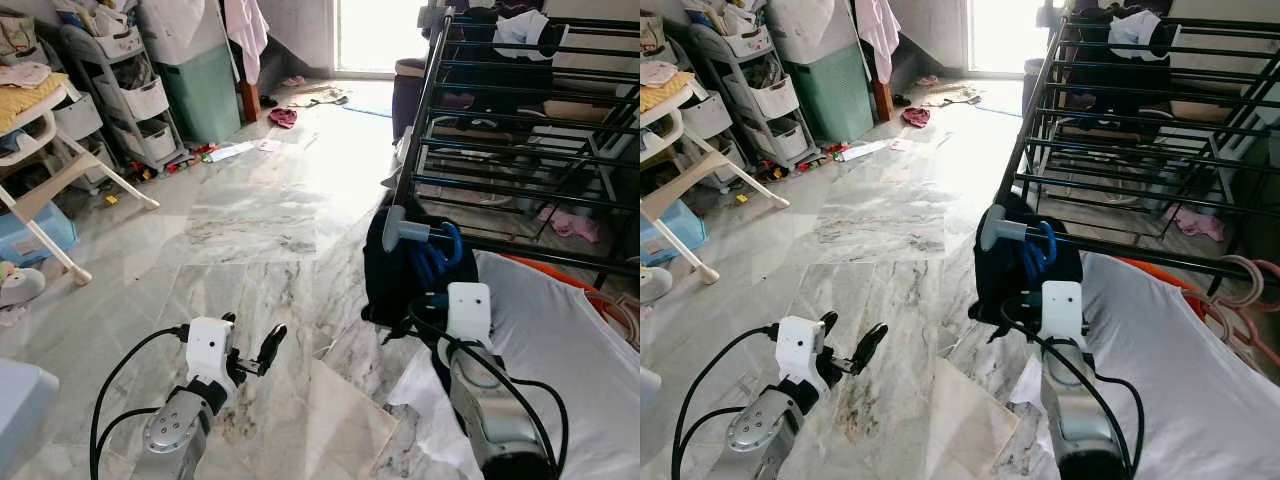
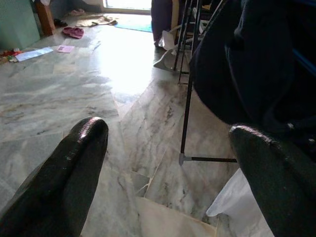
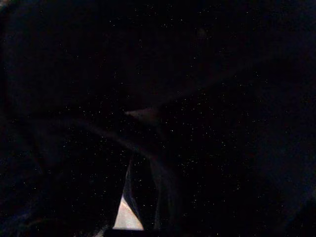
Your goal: Hang hanger
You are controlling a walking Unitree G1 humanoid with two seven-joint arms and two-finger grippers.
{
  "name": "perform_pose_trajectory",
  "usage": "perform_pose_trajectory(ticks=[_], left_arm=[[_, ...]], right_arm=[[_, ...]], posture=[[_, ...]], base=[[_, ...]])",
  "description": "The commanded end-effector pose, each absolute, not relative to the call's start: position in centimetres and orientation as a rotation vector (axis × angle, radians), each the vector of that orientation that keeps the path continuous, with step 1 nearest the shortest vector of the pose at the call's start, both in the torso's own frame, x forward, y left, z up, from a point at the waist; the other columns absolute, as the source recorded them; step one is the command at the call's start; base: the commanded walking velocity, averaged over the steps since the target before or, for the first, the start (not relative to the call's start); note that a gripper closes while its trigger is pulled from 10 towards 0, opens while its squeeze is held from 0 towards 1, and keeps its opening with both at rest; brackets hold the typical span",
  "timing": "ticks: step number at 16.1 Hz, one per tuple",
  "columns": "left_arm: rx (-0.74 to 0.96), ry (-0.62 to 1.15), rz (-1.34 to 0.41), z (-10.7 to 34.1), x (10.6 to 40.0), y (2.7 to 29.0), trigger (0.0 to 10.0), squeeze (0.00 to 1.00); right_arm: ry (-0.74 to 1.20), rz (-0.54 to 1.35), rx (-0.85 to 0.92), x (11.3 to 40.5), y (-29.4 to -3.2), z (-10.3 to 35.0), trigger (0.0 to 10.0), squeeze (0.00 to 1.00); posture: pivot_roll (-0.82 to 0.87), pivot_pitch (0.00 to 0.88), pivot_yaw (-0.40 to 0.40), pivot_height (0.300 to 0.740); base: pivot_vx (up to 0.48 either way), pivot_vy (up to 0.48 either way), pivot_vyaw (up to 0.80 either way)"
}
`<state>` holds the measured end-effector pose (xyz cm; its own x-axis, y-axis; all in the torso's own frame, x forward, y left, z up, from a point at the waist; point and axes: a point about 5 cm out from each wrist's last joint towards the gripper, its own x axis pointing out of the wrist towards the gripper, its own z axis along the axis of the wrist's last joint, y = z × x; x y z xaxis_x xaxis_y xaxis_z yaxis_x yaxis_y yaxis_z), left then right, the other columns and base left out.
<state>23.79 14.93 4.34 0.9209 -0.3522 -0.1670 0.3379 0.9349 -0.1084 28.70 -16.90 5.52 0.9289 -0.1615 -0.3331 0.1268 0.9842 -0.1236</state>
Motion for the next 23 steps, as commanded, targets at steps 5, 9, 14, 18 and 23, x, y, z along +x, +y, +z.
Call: perform_pose_trajectory(ticks=[5, 9, 14, 18, 23], left_arm=[[-0.066, 0.189, -0.363, 4.3, 24.3, 15.3, 10.0, 0.00], [-0.062, 0.187, -0.372, 4.3, 24.6, 15.2, 10.0, 0.00], [-0.065, 0.192, -0.386, 4.2, 24.7, 14.9, 10.0, 0.00], [-0.060, 0.193, -0.400, 4.3, 25.1, 14.8, 10.0, 0.00], [-0.055, 0.198, -0.413, 4.1, 25.6, 14.8, 10.0, 0.00]], right_arm=[[0.192, -0.111, -0.152, 28.1, -16.7, 8.1, 10.0, 1.00], [0.139, -0.069, -0.173, 27.1, -16.9, 9.0, 10.0, 1.00], [0.062, 0.016, -0.211, 25.9, -16.2, 9.9, 10.0, 1.00], [0.009, 0.010, -0.255, 25.0, -16.2, 10.3, 10.0, 1.00], [0.088, -0.032, -0.210, 24.8, -16.7, 9.1, 10.0, 1.00]], posture=[[-0.17, 0.000, 0.095, 0.740], [-0.18, 0.000, 0.104, 0.740], [-0.19, 0.000, 0.107, 0.740], [-0.20, 0.000, 0.124, 0.740], [-0.21, 0.000, 0.138, 0.740]], base=[[0.000, 0.000, 0.00], [0.000, 0.000, 0.00], [0.000, 0.000, 0.00], [0.000, 0.000, 0.00], [0.000, 0.000, 0.00]])
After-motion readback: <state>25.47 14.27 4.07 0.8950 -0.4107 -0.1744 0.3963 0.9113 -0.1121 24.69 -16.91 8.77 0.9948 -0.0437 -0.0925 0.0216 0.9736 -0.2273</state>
